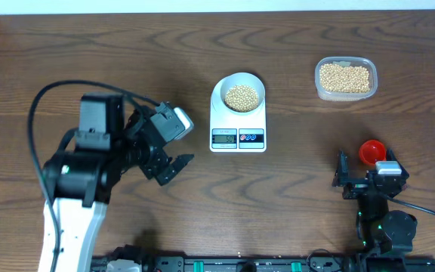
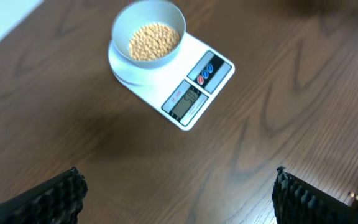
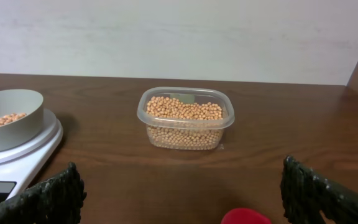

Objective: Scoop item into bowl and weigh 50g on scale

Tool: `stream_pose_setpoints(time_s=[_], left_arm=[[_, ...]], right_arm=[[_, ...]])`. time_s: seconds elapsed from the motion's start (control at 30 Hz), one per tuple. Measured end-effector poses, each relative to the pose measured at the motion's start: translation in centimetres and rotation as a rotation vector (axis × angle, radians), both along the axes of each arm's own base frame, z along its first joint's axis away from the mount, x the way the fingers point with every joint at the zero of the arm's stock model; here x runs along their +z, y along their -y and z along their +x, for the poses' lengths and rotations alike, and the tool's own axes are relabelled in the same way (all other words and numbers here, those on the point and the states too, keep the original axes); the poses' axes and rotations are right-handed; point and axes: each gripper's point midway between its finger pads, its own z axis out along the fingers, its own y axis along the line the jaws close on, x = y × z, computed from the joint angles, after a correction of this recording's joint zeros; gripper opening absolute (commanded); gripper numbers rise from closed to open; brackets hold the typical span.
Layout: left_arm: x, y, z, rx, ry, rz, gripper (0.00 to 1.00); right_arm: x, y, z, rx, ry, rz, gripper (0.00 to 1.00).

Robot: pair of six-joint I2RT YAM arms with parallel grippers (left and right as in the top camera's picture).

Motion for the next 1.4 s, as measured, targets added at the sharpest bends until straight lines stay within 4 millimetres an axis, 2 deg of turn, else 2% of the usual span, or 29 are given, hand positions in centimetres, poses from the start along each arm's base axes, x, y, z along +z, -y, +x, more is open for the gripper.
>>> stream_pose_setpoints(time_s=[0.27, 0.4, 0.5, 0.7, 0.87, 1.07, 1.4], left_arm=[[3.8, -0.3, -1.8, 0.13, 0.089, -0.118, 0.98], [3.8, -0.7, -2.4, 0.183, 0.165, -0.162, 0.98], [3.1, -1.2, -2.3, 0.234, 0.209, -0.207, 0.98], [0.1, -2.5, -2.7, 0.37, 0.24, -0.3, 0.98], [-1.0, -3.8, -3.0, 0.497, 0.286, -0.386, 0.98], [-2.5, -4.6, -3.1, 0.561, 0.347, -0.439, 0.98], [-6.4, -5.8, -2.5, 0.655, 0.378, -0.499, 0.98]], right_arm=[[0.0, 0.0, 0.0, 0.0, 0.0, 0.0, 0.99], [0.0, 0.0, 0.0, 0.0, 0.0, 0.0, 0.99], [0.0, 0.0, 0.0, -0.001, 0.0, 0.0, 0.99], [0.0, 0.0, 0.0, -0.001, 0.0, 0.0, 0.99], [0.0, 0.0, 0.0, -0.001, 0.0, 0.0, 0.99], [0.0, 0.0, 0.0, -0.001, 0.0, 0.0, 0.99], [0.0, 0.0, 0.0, -0.001, 0.0, 0.001, 0.99]])
